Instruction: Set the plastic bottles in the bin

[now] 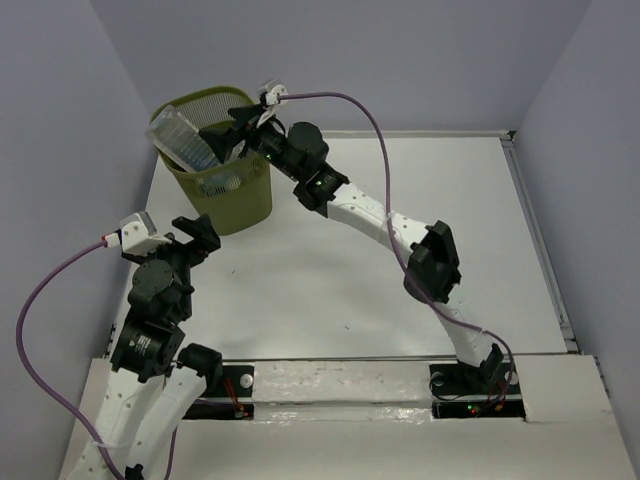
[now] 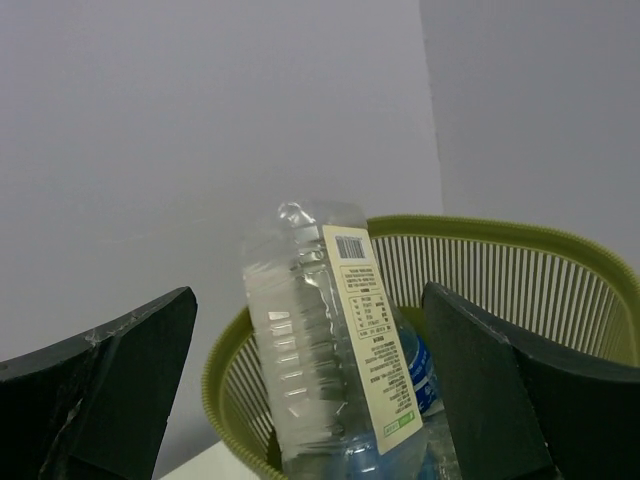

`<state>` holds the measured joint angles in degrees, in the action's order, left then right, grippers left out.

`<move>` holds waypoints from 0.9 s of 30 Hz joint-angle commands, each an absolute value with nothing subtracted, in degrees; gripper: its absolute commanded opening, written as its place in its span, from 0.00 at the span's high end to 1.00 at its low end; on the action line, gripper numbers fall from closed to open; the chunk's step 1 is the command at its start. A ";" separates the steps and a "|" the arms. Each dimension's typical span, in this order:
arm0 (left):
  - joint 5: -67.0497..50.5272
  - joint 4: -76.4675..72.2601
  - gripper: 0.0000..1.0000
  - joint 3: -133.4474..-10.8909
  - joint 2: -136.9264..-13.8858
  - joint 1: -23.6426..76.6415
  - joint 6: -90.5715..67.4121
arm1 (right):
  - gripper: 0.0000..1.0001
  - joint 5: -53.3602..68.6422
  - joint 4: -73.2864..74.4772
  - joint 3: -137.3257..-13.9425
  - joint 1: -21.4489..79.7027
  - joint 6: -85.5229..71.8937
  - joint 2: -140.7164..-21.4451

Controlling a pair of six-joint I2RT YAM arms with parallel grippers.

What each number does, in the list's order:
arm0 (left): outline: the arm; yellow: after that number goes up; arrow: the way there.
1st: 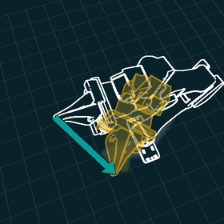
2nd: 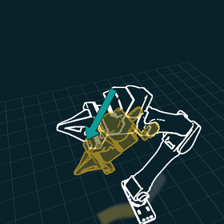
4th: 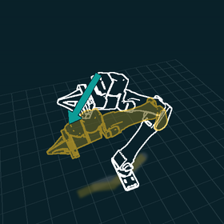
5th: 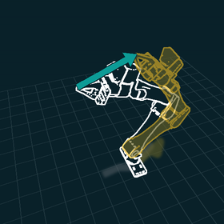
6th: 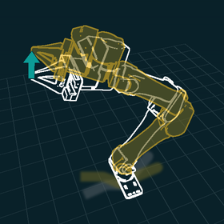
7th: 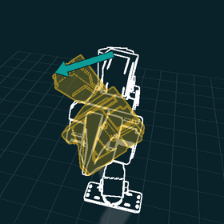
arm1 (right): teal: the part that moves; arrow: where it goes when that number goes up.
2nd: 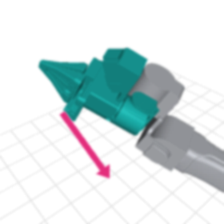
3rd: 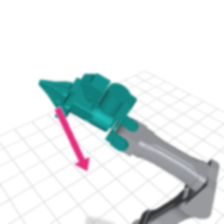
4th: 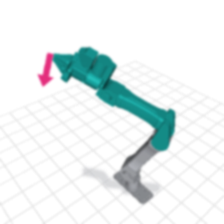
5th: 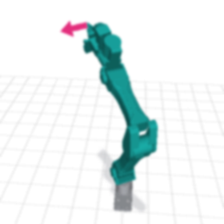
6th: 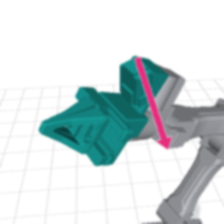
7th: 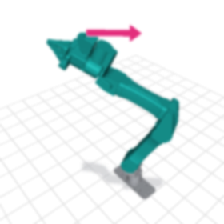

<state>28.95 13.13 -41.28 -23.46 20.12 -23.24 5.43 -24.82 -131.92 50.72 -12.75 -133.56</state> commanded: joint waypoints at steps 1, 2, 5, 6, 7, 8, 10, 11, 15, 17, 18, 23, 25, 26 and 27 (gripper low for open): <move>29.36 10.81 0.01 -42.71 -24.17 19.60 -22.50 | 0.00 7.12 -29.35 -125.35 51.33 -8.10 -120.43; 29.27 10.72 0.01 -42.71 -24.17 19.69 -22.50 | 0.00 6.60 -29.36 -123.33 51.33 -7.48 -118.76; 28.48 11.07 0.01 -43.68 -25.13 19.60 -22.67 | 0.00 4.75 -26.20 -116.21 51.33 -4.84 -112.25; 28.04 11.07 0.01 -44.03 -25.40 19.60 -22.76 | 0.00 3.96 -25.06 -114.45 51.33 -3.96 -110.76; 26.47 11.07 0.01 -44.29 -25.66 19.51 -22.76 | 0.00 1.61 -22.61 -110.26 51.33 -2.82 -107.52; 25.50 11.07 0.01 -44.99 -26.53 19.51 -22.85 | 0.00 0.54 -21.46 -107.69 51.33 -2.29 -105.66; 23.39 11.51 0.01 -46.40 -27.51 19.51 -23.46 | 0.00 -3.32 -19.52 -98.15 51.33 -1.67 -99.34; 21.12 11.34 0.01 -48.06 -28.29 19.51 -23.55 | 0.00 -7.17 -19.69 -94.26 51.33 -1.84 -96.88; 17.23 11.43 0.01 -55.35 -29.18 19.51 -22.59 | 0.91 -14.93 -24.07 -74.74 50.80 -4.47 -83.00; 15.74 10.82 0.01 -59.91 -29.01 19.51 -21.27 | 1.00 -15.21 -24.87 -66.15 50.80 -6.75 -74.94; 15.38 10.29 0.01 -61.25 -28.74 19.51 -21.10 | 1.00 -14.94 -24.87 -63.83 50.80 -7.38 -72.53; 10.55 8.70 0.01 -65.48 -29.09 19.51 -20.57 | 1.00 -15.64 -23.47 -52.05 50.80 -13.61 -60.47; 8.45 10.19 0.01 -66.79 -30.41 19.51 -21.00 | 0.98 -15.73 -20.67 -47.91 50.80 -15.37 -54.95; 7.74 10.89 0.01 -67.06 -30.67 19.51 -21.18 | 0.93 -15.91 -19.70 -46.68 50.80 -15.82 -53.02; 7.30 11.94 0.01 -66.89 -30.85 19.60 -21.27 | 0.84 -16.43 -18.56 -45.63 50.80 -16.08 -50.91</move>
